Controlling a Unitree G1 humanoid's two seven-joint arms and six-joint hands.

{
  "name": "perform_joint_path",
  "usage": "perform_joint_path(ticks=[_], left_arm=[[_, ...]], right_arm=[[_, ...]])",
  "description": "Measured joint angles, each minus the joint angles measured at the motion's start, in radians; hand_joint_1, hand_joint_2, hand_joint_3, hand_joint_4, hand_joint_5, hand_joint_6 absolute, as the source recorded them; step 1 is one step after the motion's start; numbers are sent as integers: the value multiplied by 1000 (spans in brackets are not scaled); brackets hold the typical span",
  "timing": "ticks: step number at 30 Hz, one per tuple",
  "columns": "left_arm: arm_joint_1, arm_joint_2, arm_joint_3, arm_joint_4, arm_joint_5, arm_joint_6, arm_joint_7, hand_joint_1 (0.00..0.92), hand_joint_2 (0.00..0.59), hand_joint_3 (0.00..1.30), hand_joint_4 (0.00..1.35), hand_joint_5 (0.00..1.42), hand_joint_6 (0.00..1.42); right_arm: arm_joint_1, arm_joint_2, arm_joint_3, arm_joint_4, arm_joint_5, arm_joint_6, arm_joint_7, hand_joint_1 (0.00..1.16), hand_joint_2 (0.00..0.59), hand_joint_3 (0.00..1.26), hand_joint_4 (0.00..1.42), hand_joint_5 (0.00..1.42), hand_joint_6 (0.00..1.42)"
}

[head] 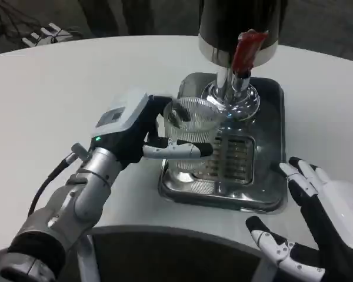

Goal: Grasp the cup under the faucet to collect the drink, then remove the cup.

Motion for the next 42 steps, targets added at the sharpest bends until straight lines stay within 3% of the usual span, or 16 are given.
perform_joint_path(ticks=[11, 13, 18, 21, 24, 32, 36, 42], left_arm=[[-81, -60, -84, 45, 37, 68, 23, 486, 0, 965, 1037, 1054, 561], [-93, -68, -95, 51, 37, 79, 22, 443, 0, 864, 920, 959, 497], [-110, -74, -121, 51, 39, 92, 13, 224, 13, 652, 612, 677, 354], [-111, -73, -138, 51, 42, 97, 5, 144, 1, 489, 354, 450, 295], [-111, -68, -148, 51, 42, 101, -6, 90, 0, 392, 192, 332, 236], [-111, -37, -156, 47, 41, 106, -19, 69, 0, 327, 116, 271, 201], [-111, -33, -156, 35, 39, 106, -22, 9, 0, 222, 25, 187, 167], [-101, -2, -105, -18, -23, 44, -73, 0, 2, 221, 91, 226, 197]], right_arm=[[23, -2, -22, -17, 26, -3, -3, 340, 390, 105, 0, 15, 208], [39, -1, -26, -25, 28, -4, -3, 340, 390, 105, 0, 15, 209], [57, -1, -35, -46, 44, -6, -10, 340, 390, 105, 0, 15, 212], [63, -1, -43, -47, 48, -11, -16, 340, 390, 106, 0, 24, 223], [67, -1, -48, -47, 59, -13, -20, 340, 390, 110, 0, 25, 225], [70, -1, -63, -47, 73, -14, -23, 340, 390, 114, 0, 26, 228], [69, -2, -63, -47, 82, -15, -23, 340, 390, 114, 0, 26, 229], [64, -1, -66, -47, 84, -16, -27, 340, 390, 114, 0, 26, 229]])
